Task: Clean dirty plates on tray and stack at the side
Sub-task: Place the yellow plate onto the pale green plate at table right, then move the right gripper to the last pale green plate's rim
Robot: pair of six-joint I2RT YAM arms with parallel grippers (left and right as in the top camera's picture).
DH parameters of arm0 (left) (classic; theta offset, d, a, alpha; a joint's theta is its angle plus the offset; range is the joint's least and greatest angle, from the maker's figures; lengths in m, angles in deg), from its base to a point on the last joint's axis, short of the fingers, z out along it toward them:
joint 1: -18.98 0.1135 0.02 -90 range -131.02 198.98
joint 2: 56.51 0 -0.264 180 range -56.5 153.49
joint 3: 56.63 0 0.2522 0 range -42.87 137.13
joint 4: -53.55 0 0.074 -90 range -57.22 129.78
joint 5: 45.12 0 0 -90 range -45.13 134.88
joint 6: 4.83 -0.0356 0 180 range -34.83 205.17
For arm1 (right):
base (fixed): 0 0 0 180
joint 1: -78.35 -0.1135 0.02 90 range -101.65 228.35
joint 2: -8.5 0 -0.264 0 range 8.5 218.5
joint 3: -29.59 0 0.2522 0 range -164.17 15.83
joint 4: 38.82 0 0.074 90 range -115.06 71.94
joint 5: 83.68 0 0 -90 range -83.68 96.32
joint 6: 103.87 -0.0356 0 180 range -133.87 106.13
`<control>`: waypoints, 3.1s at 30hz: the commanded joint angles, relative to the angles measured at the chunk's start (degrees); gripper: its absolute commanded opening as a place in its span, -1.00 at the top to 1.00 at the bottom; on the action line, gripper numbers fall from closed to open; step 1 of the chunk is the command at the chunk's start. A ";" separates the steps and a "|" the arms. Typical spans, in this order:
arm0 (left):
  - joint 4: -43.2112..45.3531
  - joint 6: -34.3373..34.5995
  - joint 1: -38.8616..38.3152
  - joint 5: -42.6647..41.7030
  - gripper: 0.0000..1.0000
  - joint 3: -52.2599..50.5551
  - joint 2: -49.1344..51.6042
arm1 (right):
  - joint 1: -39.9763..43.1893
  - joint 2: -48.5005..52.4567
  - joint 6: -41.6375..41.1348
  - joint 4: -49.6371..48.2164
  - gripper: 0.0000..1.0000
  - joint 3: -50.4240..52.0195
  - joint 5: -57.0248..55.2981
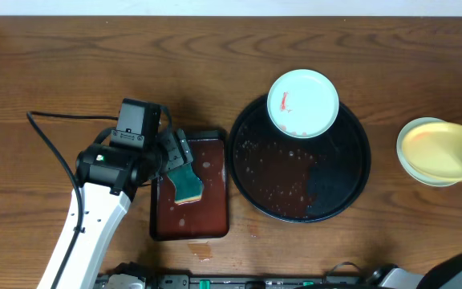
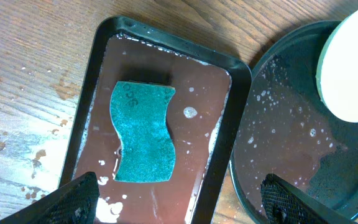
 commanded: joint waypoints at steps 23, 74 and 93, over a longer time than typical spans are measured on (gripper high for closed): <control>-0.09 -0.79 0.24 -0.50 -0.68 0.09 0.07 | -47.47 -1.86 12.02 -6.21 -0.06 -1.46 2.93; -0.09 -0.81 0.24 -0.50 -0.68 0.09 0.07 | -3.82 15.45 -7.19 1.11 0.98 0.83 -13.42; -0.09 -0.79 0.24 -0.50 -0.68 0.09 0.07 | -26.88 -3.96 15.65 -4.09 0.53 -0.15 23.15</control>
